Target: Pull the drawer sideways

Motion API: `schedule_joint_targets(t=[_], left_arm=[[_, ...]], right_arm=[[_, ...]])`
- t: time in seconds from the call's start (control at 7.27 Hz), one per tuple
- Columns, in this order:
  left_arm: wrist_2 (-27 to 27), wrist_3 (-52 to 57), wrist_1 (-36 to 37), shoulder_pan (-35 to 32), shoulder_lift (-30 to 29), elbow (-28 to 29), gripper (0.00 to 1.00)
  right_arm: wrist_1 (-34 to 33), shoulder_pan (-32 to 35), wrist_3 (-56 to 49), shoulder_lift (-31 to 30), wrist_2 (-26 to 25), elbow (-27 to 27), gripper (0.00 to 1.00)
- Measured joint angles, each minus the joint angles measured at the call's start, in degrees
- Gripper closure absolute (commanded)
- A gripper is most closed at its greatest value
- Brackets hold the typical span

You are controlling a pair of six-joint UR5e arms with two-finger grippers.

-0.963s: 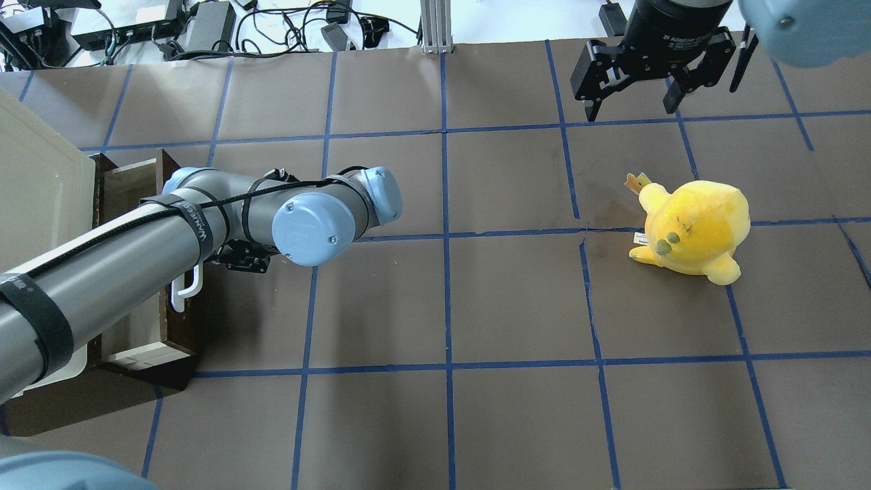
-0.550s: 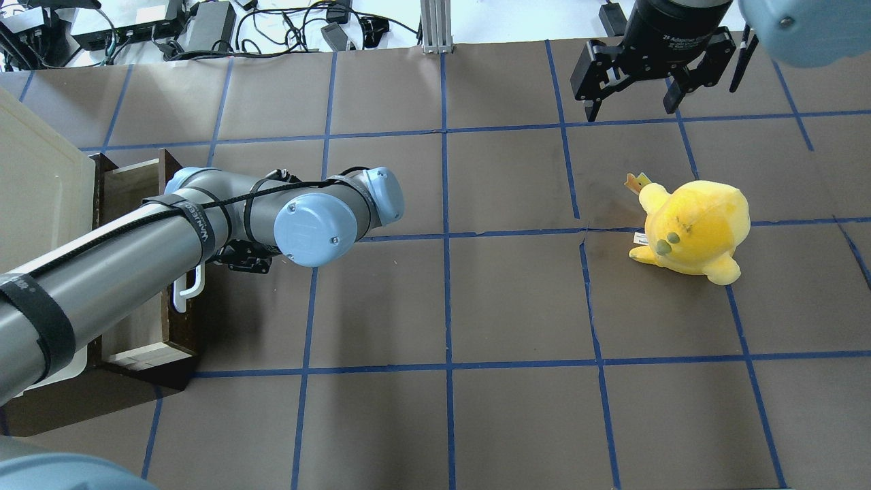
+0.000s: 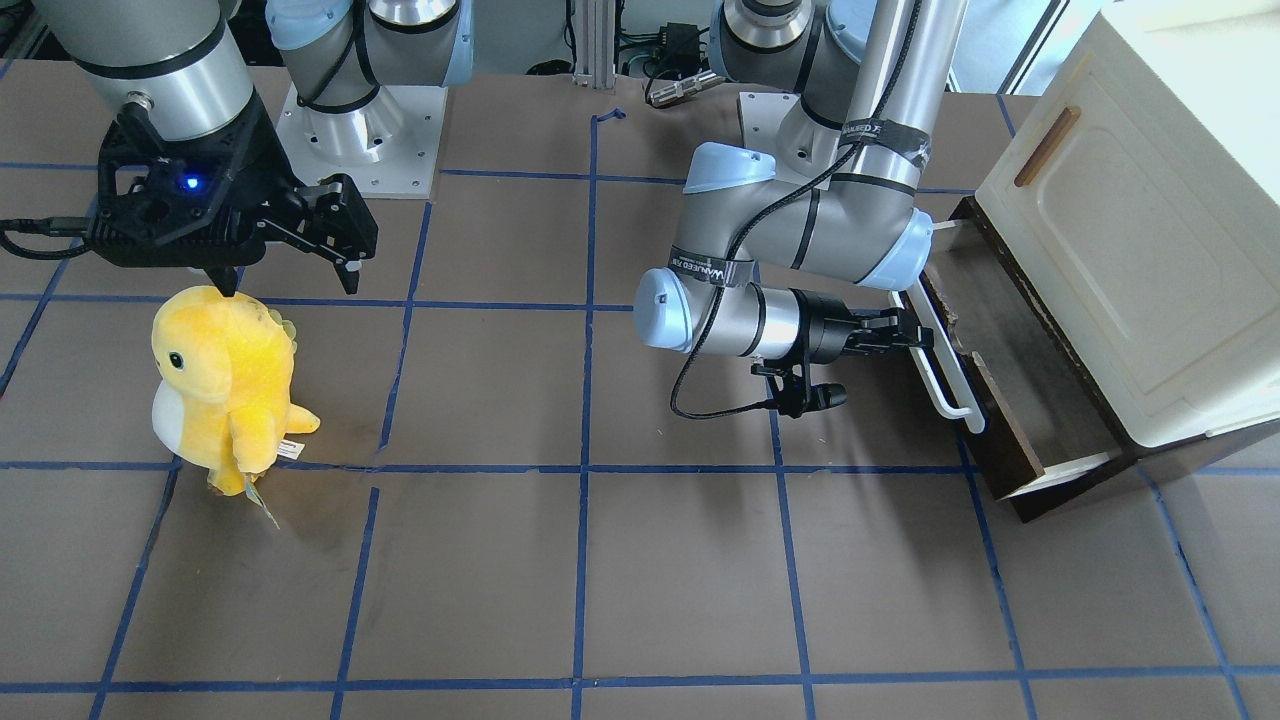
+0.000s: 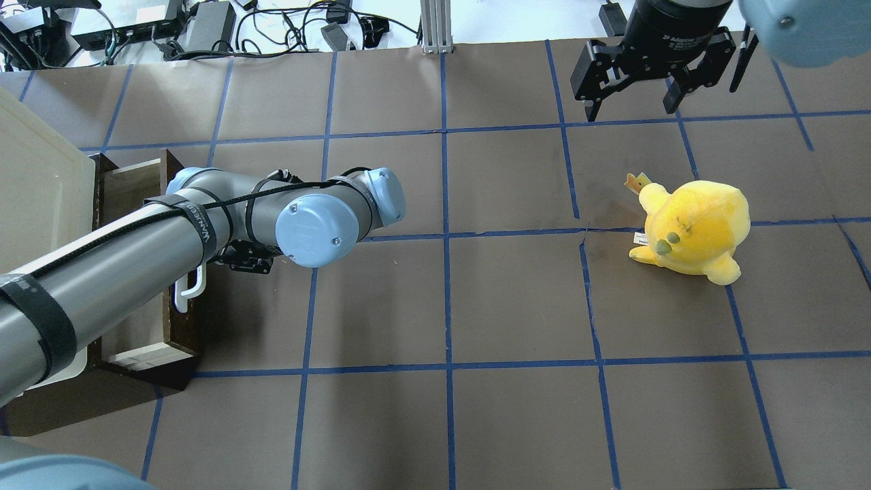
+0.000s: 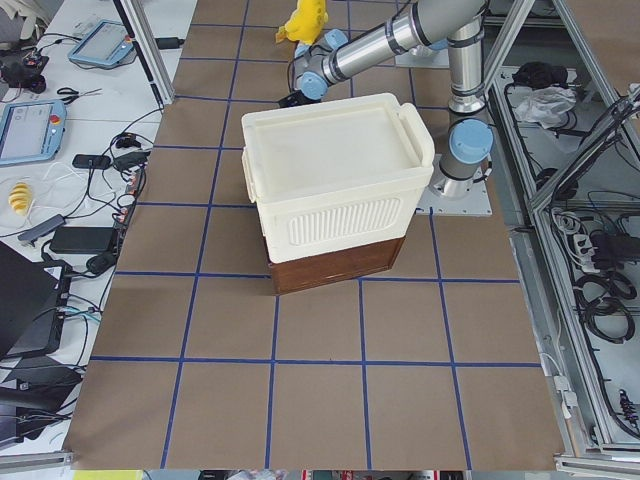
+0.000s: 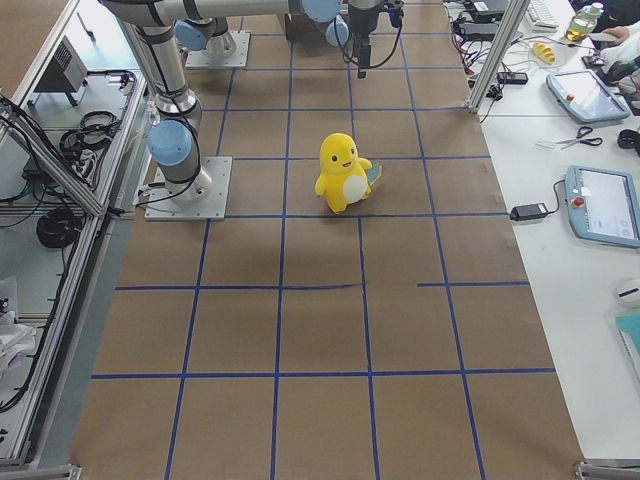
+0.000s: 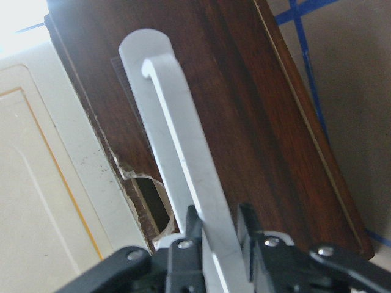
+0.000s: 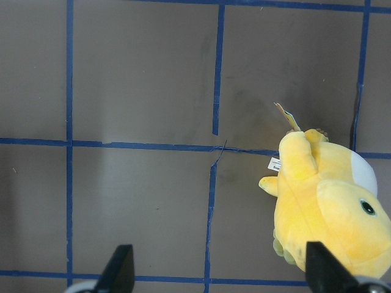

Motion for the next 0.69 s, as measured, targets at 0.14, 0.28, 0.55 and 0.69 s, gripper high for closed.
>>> schedule_joint_targets(t=[0.14,0.28,0.55,0.69], left_arm=[[0.04,0.01,0.02,-0.03,-0.03,0.0,0.88],[0.07,-0.01,0.05,-0.08,-0.04,0.0,0.88],[0.12,-0.01,0.2,-0.45,-0.08,0.02,0.88],[0.16,0.03,0.24,-0.74,-0.14,0.15,0.88]], right_arm=[[0.0,0.0,0.0,0.0,0.0,0.0,0.0],[0.0,0.0,0.0,0.0,0.0,0.0,0.0],[0.0,0.0,0.0,0.0,0.0,0.0,0.0],[0.0,0.0,-0.02,0.0,0.0,0.0,0.0]])
